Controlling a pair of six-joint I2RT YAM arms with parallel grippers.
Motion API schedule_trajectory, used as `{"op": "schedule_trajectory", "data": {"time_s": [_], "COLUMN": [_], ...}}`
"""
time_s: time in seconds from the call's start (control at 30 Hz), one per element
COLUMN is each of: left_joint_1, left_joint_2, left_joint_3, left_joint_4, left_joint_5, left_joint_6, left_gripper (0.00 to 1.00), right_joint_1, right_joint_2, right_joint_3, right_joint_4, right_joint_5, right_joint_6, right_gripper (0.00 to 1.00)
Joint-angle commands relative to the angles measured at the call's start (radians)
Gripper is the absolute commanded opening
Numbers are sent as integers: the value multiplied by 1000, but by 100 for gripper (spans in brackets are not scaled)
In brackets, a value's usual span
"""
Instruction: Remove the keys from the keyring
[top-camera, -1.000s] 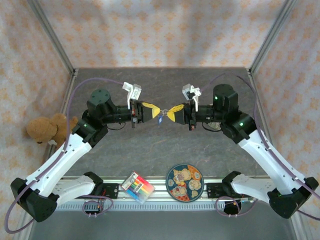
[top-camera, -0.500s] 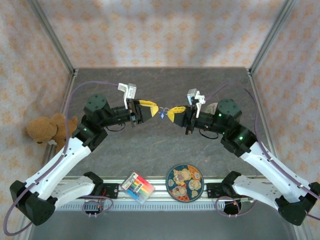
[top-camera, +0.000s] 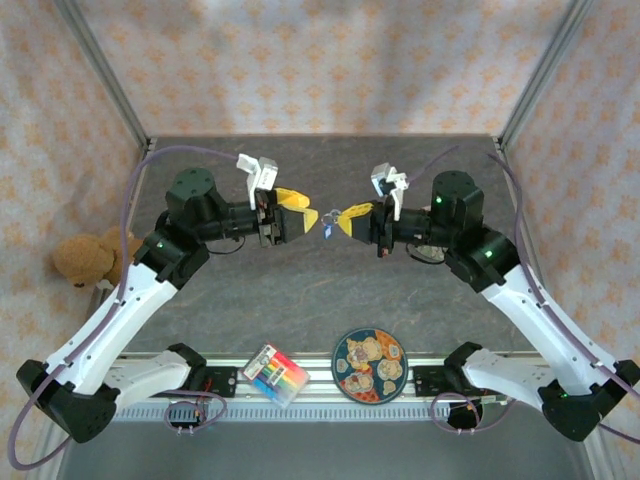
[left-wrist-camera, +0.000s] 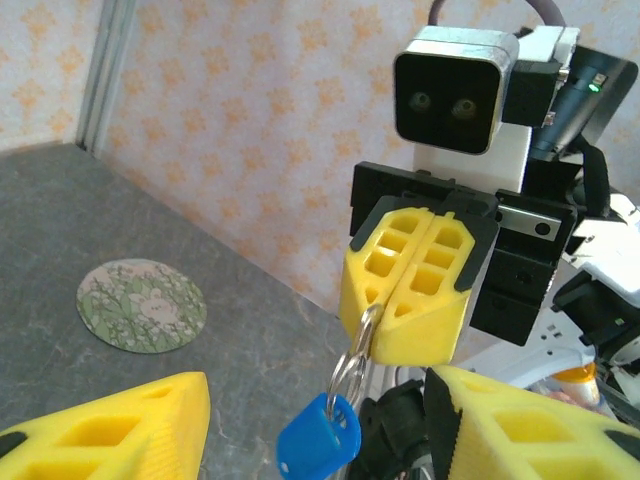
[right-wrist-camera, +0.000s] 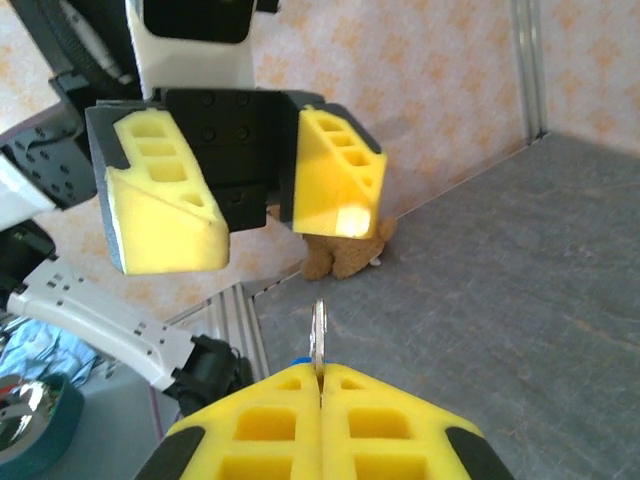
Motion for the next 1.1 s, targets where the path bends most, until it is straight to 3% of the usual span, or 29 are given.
{"op": "schedule_trajectory", "data": {"time_s": [0.0, 0.6, 0.83, 1.07], "left_joint_1": [6, 3, -5, -8], "left_joint_2": [20, 53, 66, 69], "left_joint_3": [53, 50, 49, 52], "left_joint_4": [-56, -26, -21, -11], "left_joint_5": [93, 212, 224, 225], "left_joint_6": [47, 9, 5, 0], "left_gripper": [57, 54, 40, 11], "right_joint_1": [-8, -22, -22, -22], "right_joint_2": [14, 52, 52, 46], "right_joint_3": [61, 81, 81, 77], "right_joint_4": [-54, -26, -23, -21], "right_joint_5": [-104, -171, -169, -163], "right_joint_6": [-43, -15, -14, -13], "right_gripper": [0, 0, 0, 0]}}
